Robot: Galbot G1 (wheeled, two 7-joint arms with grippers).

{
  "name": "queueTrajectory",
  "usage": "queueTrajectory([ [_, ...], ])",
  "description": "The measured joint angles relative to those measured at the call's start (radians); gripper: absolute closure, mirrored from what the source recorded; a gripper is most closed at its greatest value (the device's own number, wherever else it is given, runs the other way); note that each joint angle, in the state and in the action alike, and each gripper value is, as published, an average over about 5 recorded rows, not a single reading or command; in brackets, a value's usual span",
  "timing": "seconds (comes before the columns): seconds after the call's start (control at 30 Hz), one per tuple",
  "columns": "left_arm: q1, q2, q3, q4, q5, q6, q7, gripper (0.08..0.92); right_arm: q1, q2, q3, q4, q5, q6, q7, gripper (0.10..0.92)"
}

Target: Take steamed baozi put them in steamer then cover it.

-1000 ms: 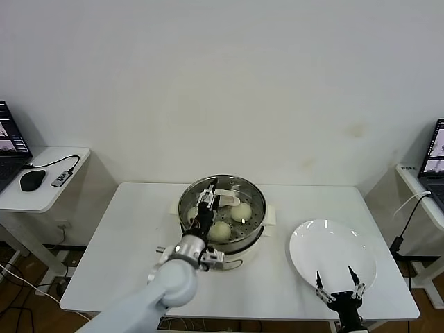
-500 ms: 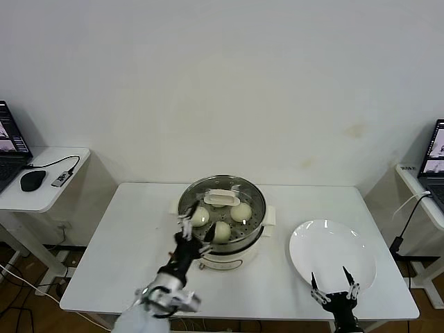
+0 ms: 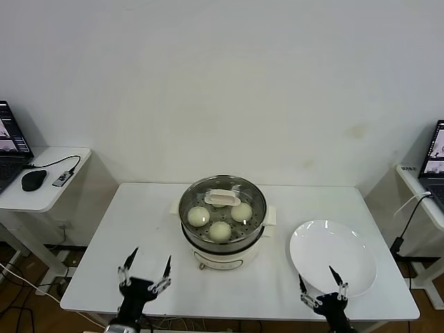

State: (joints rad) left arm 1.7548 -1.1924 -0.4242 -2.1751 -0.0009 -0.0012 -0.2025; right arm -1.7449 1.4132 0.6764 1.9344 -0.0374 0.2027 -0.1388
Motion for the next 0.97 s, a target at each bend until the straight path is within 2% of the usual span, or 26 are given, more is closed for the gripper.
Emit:
queueTrajectory([
  [0.4,0.115,-0.089,-0.065,0.076,-0.160,-0.090,0.009,0.177,-0.055,-0.055,-0.033,0.028,0.060,-0.016,-0.001,0.203],
  [0.97,0.142,-0.138,-0.133,0.140,-0.206,-0.121,0.035,0.177,-0.088,-0.071,-0.042,0.062,0.087,-0.045,0.008,0.203],
])
